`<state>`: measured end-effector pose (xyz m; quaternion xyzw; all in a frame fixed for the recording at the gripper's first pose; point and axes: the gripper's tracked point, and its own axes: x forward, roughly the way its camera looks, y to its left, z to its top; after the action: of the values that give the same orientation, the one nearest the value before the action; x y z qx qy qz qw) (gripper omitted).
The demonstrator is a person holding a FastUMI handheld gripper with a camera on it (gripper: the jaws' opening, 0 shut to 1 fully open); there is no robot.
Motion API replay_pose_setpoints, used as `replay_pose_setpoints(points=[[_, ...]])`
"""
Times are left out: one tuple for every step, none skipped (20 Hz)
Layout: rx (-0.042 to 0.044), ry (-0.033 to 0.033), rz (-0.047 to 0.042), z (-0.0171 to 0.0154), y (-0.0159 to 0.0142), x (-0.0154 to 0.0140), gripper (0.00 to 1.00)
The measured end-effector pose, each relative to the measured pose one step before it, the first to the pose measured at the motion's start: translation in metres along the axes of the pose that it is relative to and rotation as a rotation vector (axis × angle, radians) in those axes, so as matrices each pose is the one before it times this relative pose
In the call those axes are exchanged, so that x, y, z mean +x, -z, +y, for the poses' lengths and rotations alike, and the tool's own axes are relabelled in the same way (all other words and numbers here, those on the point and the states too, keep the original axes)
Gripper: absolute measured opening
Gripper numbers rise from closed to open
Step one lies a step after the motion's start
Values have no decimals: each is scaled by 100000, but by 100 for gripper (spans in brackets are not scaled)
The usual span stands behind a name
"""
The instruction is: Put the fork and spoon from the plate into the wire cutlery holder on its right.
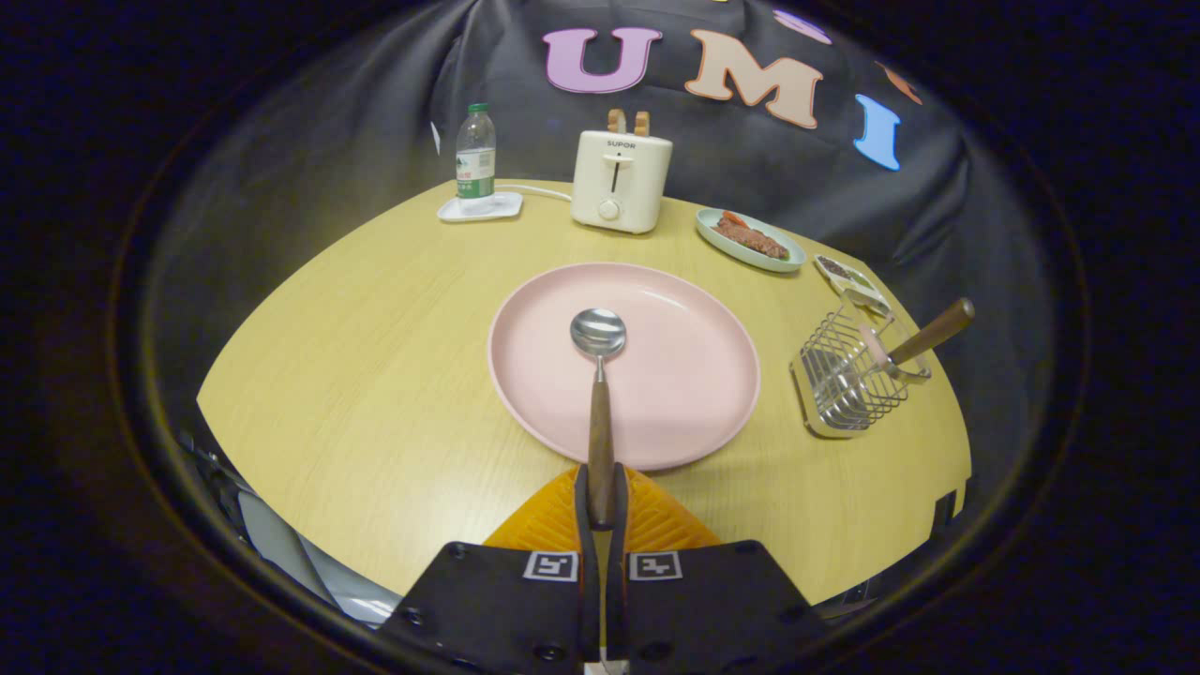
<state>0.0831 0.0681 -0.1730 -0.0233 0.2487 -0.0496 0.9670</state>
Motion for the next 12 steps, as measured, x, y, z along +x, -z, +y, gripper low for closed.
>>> replay_pose_setpoints(points=[[636,-238,9,135,-87,23,6],[797,-317,16,97,-121,-119,6],[819,-174,-99,-3,-48,-156,6],[480,-73,-152,-63,-207,-173,6],[314,150,-56,-31,-167,-137,6],[32,313,-142,-128,-144,-196,6],[-100,593,3,-142,-196,-80,6],[140,608,-218,-230,-238,-145,6],[319,258,-83,-83,-109,-128,6],[233,365,-28,-140,-166,-156,6],[-42,704,69,-211,-209,-176,6],[-205,887,337,-241,-165,-214,6]])
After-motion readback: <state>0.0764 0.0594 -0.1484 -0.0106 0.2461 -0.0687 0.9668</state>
